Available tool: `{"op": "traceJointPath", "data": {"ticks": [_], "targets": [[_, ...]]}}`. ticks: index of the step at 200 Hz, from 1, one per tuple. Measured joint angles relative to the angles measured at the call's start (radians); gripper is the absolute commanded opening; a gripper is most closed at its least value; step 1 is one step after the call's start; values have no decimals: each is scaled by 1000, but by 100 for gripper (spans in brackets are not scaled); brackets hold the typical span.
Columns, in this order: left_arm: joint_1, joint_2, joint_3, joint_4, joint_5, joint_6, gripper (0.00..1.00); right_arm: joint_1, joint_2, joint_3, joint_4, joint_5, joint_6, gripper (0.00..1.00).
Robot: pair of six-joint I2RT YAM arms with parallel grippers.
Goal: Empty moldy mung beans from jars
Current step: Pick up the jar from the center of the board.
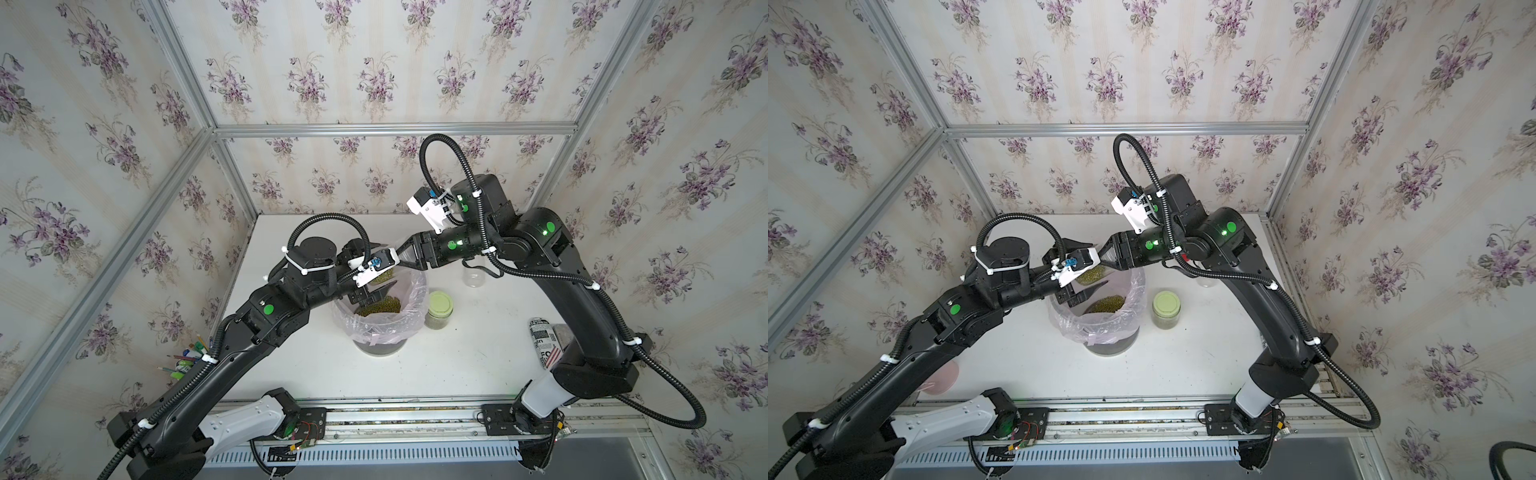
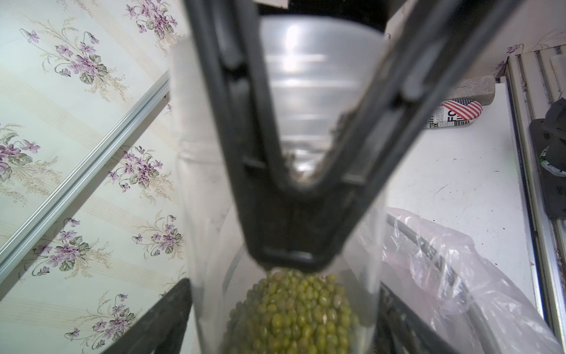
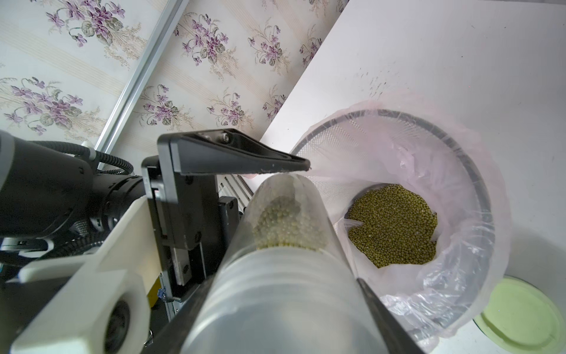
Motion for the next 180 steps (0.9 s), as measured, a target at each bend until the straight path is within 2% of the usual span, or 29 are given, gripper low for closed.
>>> {"op": "traceJointPath", "data": {"ticks": [28,68,116,156,180], "targets": [[-1,1,0,0,0,0,79,0,0,0,0,-6,0,49],[-2,3,0,0,0,0,75,1,0,-1,0,-11,0,49],[-2,3,0,0,2,-3,59,1,0,-1,8,-13,0,49],[-2,3,0,0,2,-3,56,1,0,-2,8,-10,0,49],[-2,3,0,0,2,-3,56,1,0,-2,8,-8,0,53]]}}
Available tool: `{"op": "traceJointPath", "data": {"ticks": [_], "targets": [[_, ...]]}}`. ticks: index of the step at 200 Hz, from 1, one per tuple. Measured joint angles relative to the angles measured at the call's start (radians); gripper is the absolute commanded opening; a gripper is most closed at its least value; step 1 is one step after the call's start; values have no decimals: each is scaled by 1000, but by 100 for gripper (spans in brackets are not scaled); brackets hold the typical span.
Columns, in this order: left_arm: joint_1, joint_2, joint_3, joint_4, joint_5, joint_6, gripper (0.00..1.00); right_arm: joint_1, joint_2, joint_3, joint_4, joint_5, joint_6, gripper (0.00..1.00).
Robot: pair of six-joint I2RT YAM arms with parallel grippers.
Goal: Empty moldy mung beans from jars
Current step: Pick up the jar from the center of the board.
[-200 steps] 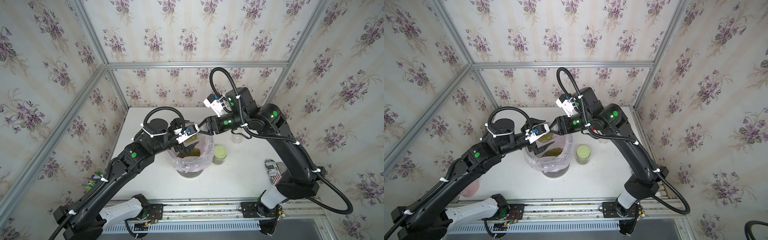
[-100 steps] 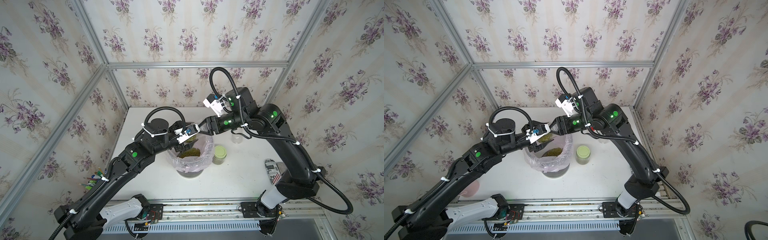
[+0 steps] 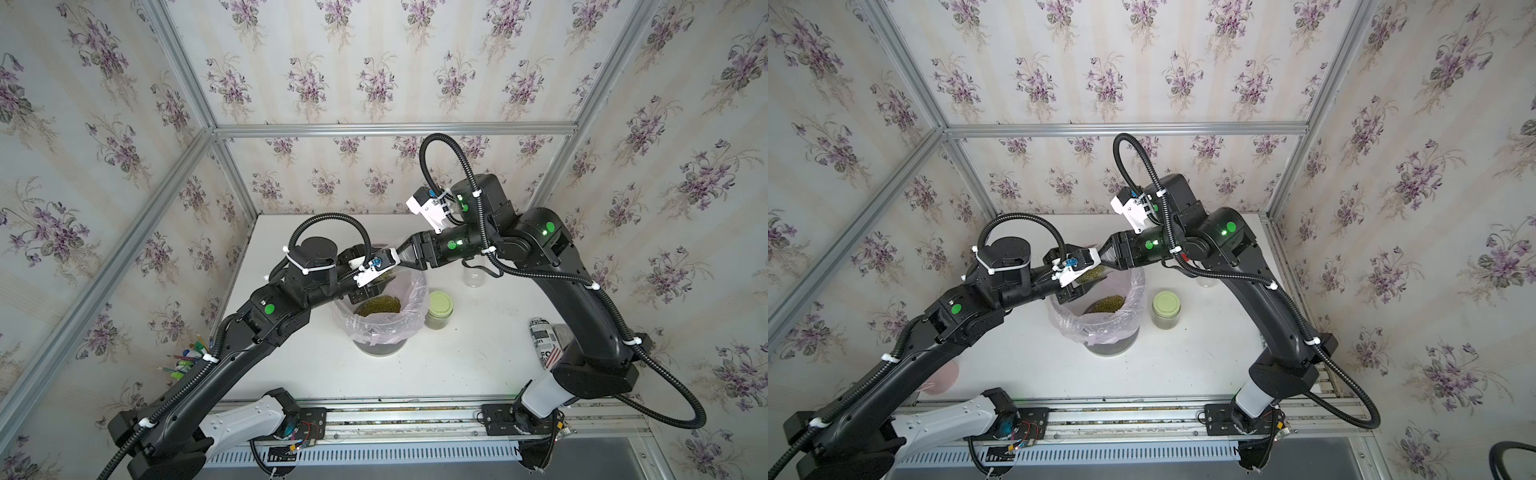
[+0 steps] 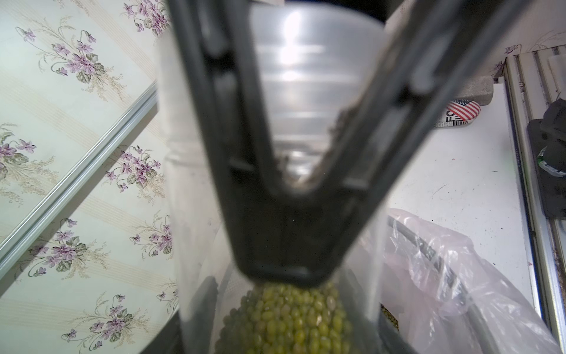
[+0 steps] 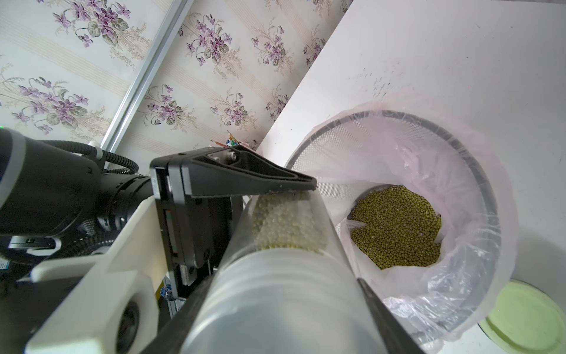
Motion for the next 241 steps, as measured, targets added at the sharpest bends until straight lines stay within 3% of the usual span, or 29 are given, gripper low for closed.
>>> {"op": "traceJointPath", "data": {"ticks": [82,241], "targets": [[-1,2,0,-9,16,0,51,0,0,0,8,10,13,74],[-6,0,0,-14,23,4,52,0,-19,-6,15,47,13,87]]}}
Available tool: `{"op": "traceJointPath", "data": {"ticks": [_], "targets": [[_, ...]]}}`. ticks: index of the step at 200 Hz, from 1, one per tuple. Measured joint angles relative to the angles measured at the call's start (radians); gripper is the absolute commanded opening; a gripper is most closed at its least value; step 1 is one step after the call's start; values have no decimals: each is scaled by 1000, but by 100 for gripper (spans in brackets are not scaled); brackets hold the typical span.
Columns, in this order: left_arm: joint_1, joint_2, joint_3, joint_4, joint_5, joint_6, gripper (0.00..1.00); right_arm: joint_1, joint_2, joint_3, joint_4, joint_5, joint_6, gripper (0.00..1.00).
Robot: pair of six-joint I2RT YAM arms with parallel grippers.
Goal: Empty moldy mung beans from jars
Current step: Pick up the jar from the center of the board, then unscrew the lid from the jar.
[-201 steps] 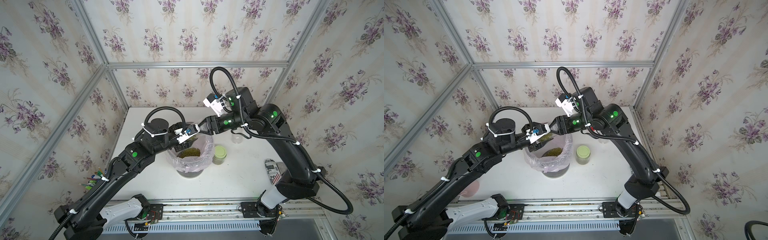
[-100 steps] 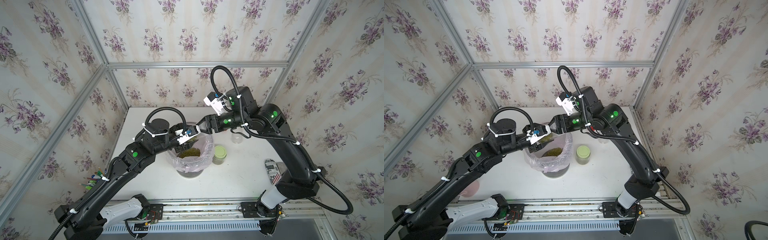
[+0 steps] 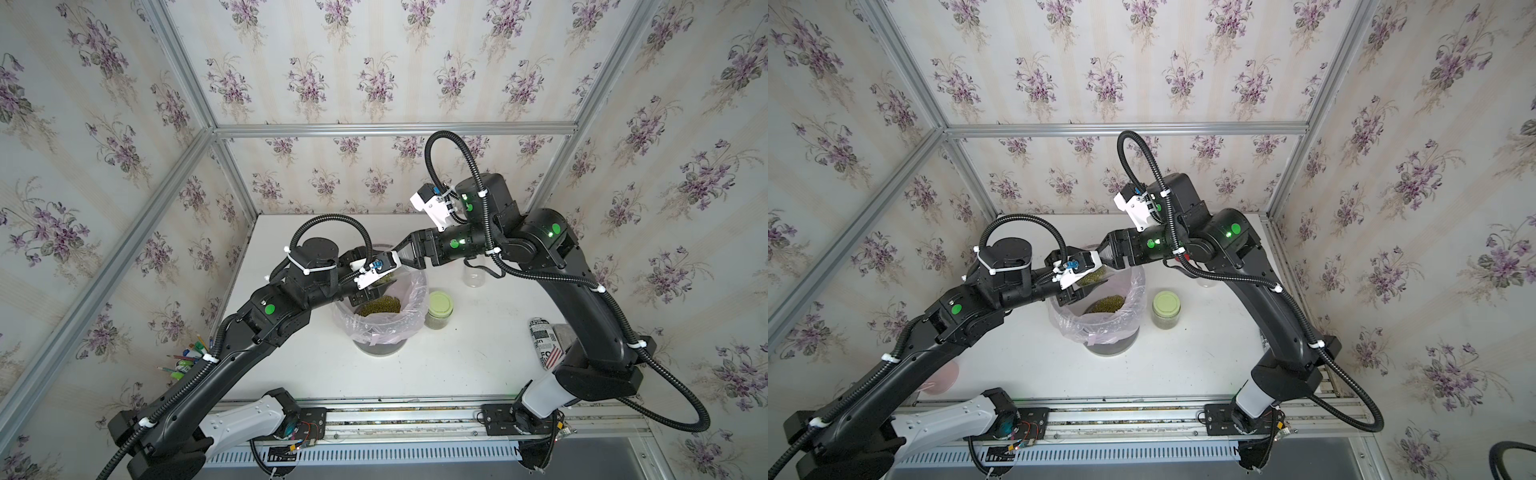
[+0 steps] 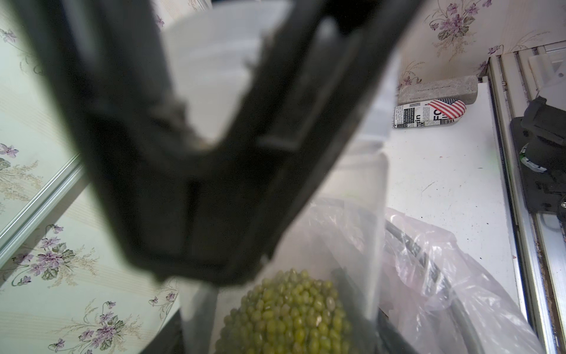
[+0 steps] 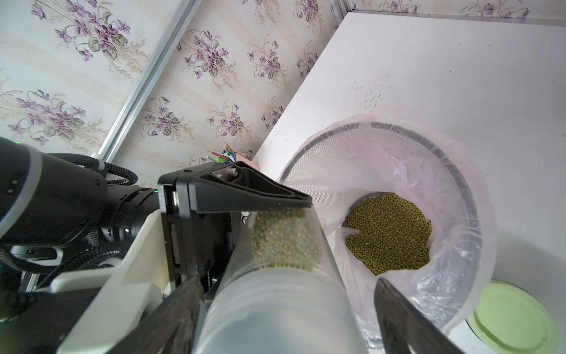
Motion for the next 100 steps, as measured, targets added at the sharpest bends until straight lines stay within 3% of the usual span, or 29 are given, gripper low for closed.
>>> {"op": "traceJointPath", "data": {"ticks": [100], "targets": [[0,-1,0,0,0,0,53,-1,-29,-26,-17,24,0,87]]}}
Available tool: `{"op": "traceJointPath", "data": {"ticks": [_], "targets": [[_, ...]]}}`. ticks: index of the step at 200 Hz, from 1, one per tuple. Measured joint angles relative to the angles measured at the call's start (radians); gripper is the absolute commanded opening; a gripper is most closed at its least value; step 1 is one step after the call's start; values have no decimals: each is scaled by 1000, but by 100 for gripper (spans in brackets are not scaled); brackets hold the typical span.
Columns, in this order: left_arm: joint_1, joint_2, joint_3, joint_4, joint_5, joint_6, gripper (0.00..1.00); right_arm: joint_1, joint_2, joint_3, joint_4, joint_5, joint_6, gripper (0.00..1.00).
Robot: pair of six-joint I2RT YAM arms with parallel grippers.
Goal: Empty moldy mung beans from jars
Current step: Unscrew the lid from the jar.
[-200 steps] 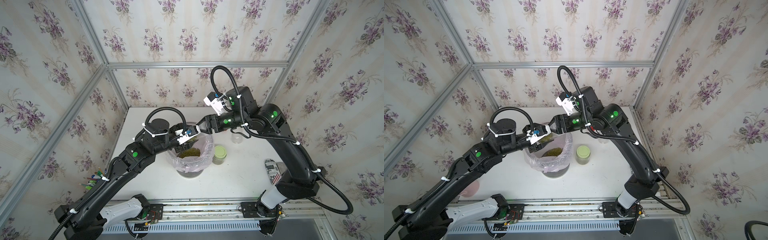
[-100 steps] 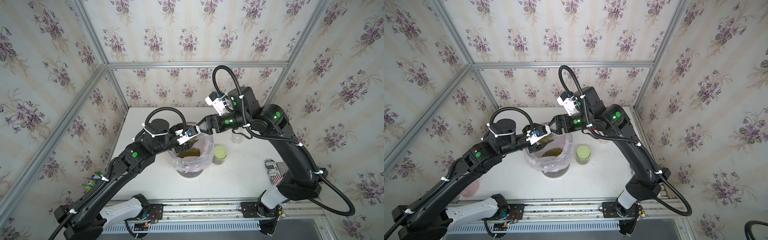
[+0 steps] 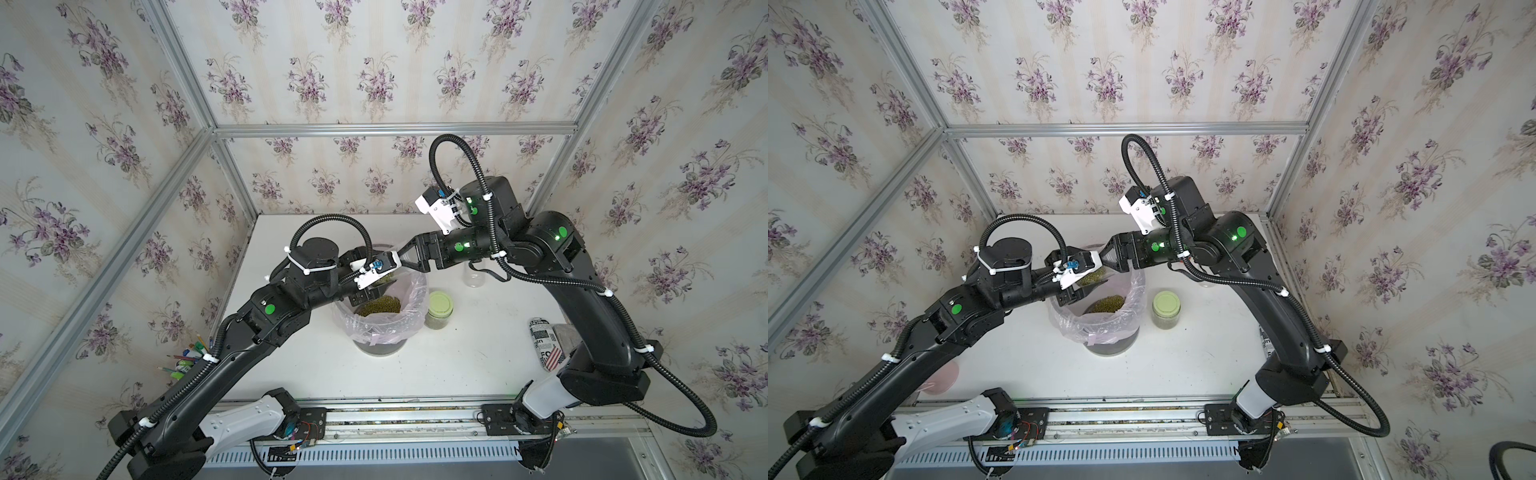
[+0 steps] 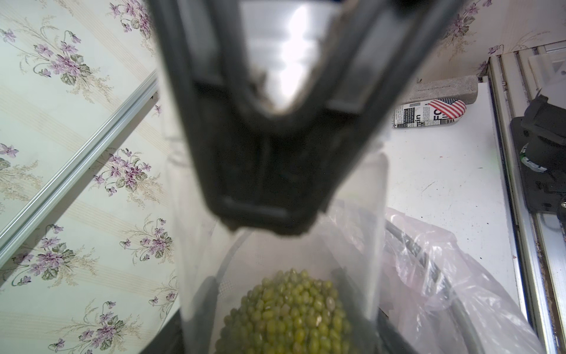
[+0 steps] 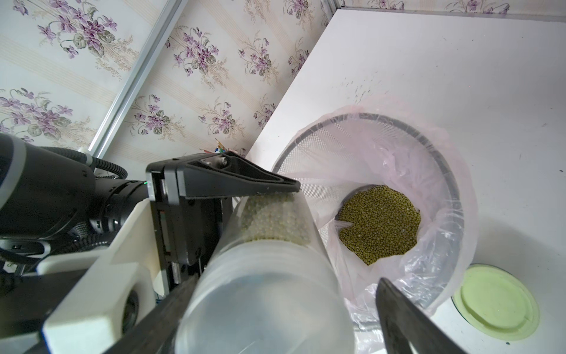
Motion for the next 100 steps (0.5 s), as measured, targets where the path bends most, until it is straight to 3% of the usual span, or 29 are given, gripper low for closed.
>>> {"op": "traceJointPath", "data": {"ticks": [100], "targets": [[0,1,-10,0,0,0,53,0,-17,4,0,2,4,84]]}}
